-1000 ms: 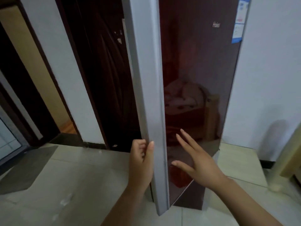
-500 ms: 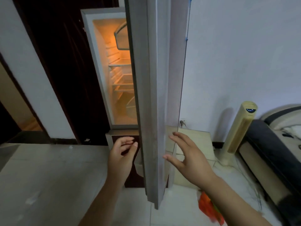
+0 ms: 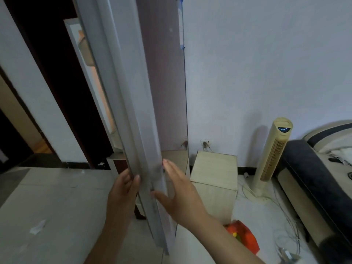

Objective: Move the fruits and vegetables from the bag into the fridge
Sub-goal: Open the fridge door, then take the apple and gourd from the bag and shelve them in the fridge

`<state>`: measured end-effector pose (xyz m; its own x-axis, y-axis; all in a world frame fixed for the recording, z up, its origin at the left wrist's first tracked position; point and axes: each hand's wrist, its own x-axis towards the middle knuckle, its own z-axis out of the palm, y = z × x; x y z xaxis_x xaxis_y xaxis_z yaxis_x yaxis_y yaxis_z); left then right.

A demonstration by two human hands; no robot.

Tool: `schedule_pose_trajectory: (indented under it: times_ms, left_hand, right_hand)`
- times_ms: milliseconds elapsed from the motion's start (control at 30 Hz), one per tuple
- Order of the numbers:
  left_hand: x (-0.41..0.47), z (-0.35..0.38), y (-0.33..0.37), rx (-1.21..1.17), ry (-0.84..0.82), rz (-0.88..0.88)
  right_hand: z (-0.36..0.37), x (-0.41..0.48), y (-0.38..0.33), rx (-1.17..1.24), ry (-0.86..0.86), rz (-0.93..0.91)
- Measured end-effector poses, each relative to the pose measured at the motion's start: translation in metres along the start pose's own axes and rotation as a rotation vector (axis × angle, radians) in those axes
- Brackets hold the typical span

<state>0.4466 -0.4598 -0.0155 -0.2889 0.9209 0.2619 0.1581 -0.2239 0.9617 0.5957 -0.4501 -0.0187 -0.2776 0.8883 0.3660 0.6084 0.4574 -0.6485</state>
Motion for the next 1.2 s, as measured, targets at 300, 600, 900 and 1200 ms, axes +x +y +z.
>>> schedule_pose_trajectory:
  times_ms: [300, 600, 900, 1200]
  left_hand:
    - [-0.036, 0.069, -0.010, -0.014, 0.212, -0.050]
    - [-0.058, 0.107, 0.001, 0.097, 0.059, -0.013]
    - [-0.088, 0.093, -0.011, 0.127, -0.206, -0.099]
    - [-0.146, 0.101, -0.056, 0.225, -0.410, -0.266]
  right_hand:
    - [-0.052, -0.035, 0.060, 0.017, -0.060, -0.053]
    - [-0.074, -0.059, 0.097, 0.084, 0.011, -0.022]
    - [-0.097, -0.090, 0.110, 0.022, 0.086, 0.097]
    - [-0.107, -0.158, 0.162, -0.016, 0.126, 0.376]
